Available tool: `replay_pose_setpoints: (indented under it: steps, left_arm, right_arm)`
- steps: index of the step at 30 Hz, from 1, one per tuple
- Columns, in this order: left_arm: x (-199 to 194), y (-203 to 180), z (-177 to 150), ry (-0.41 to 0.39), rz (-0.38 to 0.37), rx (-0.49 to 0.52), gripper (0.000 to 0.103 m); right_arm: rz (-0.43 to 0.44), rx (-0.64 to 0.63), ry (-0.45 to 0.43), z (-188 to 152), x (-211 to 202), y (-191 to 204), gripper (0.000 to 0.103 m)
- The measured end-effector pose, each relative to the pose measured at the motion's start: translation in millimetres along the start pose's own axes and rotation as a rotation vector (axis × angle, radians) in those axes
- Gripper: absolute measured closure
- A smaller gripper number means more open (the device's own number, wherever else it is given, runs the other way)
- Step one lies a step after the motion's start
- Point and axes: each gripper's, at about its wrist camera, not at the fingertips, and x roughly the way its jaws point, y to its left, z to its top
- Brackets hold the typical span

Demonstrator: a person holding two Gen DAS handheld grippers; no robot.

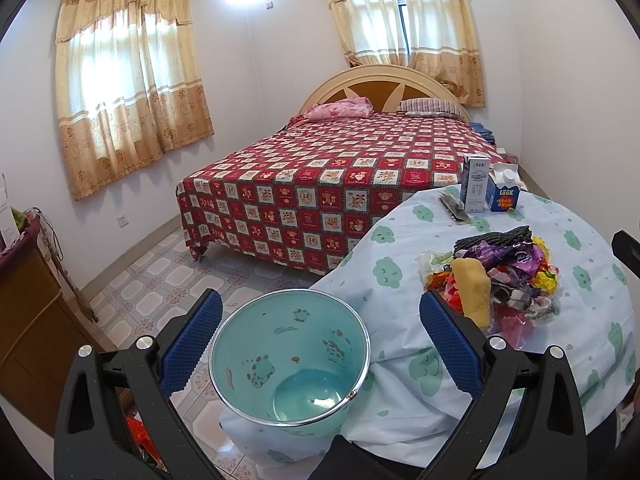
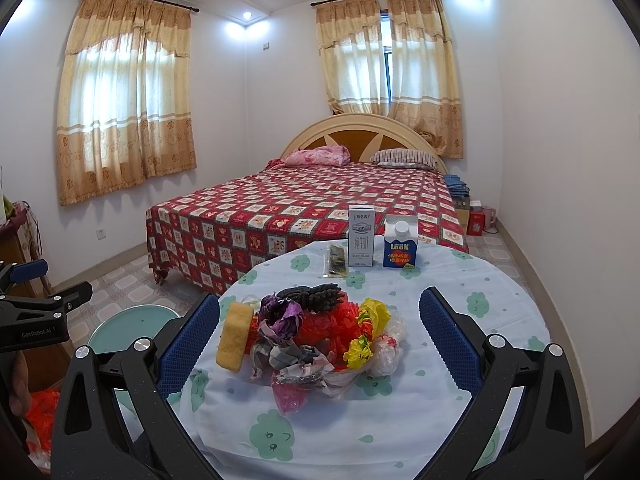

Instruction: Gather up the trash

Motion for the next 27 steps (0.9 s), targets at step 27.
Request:
replay_pose_setpoints:
  steps: [27]
  left_arm:
    - [1.8, 6.4, -1.7, 0.012, 0.002, -0.006, 0.006]
  right_arm:
    - [-0.024, -0.005, 0.008, -6.4, 7.5, -4.7, 0.005]
